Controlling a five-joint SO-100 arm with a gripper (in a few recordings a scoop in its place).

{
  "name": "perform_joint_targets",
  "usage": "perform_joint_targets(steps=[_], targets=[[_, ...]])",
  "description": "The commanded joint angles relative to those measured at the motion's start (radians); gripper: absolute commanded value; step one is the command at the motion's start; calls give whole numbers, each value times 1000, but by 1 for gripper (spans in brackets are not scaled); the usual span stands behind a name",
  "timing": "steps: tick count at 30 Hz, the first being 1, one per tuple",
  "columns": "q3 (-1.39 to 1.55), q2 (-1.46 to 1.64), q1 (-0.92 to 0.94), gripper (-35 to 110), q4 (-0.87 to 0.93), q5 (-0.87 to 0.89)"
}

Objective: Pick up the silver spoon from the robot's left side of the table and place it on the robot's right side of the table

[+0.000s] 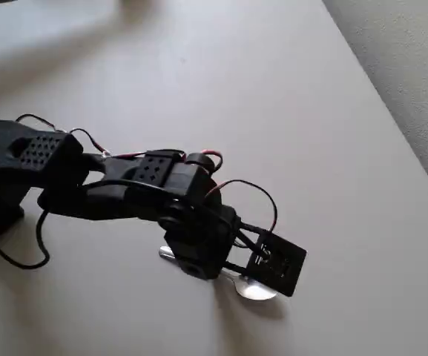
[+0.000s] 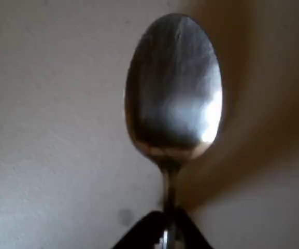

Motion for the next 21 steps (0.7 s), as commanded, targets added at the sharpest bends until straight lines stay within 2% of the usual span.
perform_joint_targets(steps=[1,7,10,12,17,21], targets=[[2,-15,-25,-2,12,18],[0,-17,-64,-1,12,100],[-5,-18,-67,4,12,110],[-8,-18,-69,15,12,112],[-8,-12,-69,27,12,121],[-8,-6,-55,27,12,106]])
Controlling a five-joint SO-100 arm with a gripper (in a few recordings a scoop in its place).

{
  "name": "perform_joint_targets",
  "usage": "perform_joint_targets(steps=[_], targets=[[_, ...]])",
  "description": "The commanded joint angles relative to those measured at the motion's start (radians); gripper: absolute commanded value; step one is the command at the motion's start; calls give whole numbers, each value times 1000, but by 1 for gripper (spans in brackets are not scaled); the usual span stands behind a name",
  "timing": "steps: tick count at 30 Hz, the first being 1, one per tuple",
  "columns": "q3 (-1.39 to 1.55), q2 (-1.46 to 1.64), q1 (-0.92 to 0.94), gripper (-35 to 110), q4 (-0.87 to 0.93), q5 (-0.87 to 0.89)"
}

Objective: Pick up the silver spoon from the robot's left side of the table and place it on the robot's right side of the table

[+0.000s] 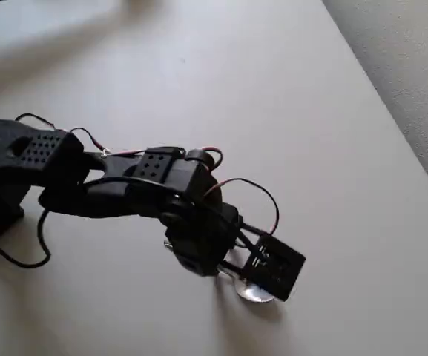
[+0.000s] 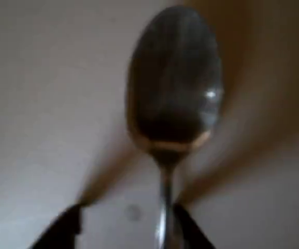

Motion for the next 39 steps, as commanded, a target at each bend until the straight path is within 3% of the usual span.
perform_joint_targets(steps=[1,26,33,39], targets=[[-5,2,-23,27,11,-9],[-63,173,127,27,6,-176],[-63,319,106,27,8,-109],[-51,509,18,27,12,54]])
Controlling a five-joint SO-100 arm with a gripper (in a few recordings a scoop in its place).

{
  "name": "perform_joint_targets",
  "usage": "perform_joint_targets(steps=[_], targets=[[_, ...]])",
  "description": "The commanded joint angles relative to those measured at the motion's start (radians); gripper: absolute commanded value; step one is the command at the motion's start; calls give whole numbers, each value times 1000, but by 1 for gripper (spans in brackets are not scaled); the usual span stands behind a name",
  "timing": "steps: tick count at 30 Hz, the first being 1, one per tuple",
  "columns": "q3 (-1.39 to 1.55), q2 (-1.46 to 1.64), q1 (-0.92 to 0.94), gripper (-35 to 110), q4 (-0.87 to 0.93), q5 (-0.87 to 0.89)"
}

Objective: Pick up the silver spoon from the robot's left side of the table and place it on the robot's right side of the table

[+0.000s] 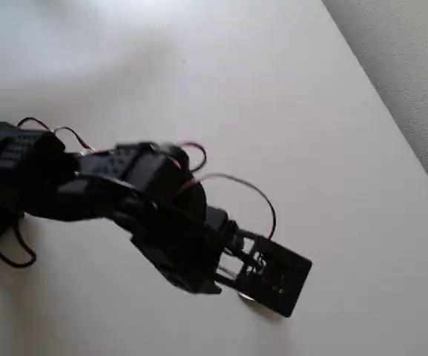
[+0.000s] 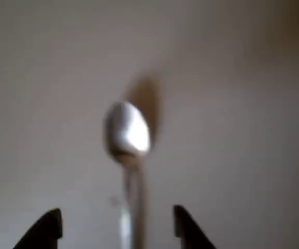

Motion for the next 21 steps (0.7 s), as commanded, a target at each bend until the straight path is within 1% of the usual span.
perform_joint_targets(steps=[1,5,9,14,19,21], targets=[[-32,265,-77,27,5,135],[41,449,-143,27,5,238],[360,769,-229,27,5,311],[894,1290,-394,27,-3,416],[1503,1904,-643,27,-58,588],[1720,2092,-693,27,-98,667]])
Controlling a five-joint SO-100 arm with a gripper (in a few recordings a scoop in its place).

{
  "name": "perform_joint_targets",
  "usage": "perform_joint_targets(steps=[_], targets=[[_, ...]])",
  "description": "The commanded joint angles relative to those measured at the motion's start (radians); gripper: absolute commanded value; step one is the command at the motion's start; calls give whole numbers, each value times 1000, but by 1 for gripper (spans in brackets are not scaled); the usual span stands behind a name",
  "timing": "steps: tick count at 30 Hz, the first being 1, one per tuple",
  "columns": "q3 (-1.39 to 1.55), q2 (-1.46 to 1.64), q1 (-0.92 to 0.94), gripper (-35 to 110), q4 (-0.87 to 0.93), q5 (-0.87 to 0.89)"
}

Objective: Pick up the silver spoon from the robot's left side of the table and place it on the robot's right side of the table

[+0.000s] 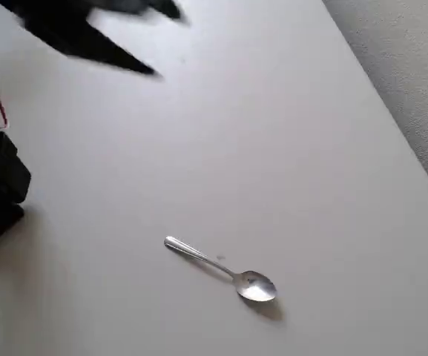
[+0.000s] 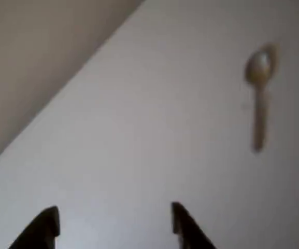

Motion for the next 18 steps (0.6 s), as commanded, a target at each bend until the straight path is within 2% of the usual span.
perform_joint_targets(steps=[1,7,9,12,15,18], targets=[[630,638,-170,27,-89,181],[1230,1062,-92,24,-270,307],[1367,1230,-74,17,-290,342],[1460,1243,-61,-2,-311,399],[1574,1253,-8,-2,-402,532],[1635,1253,-26,-2,-397,692]])
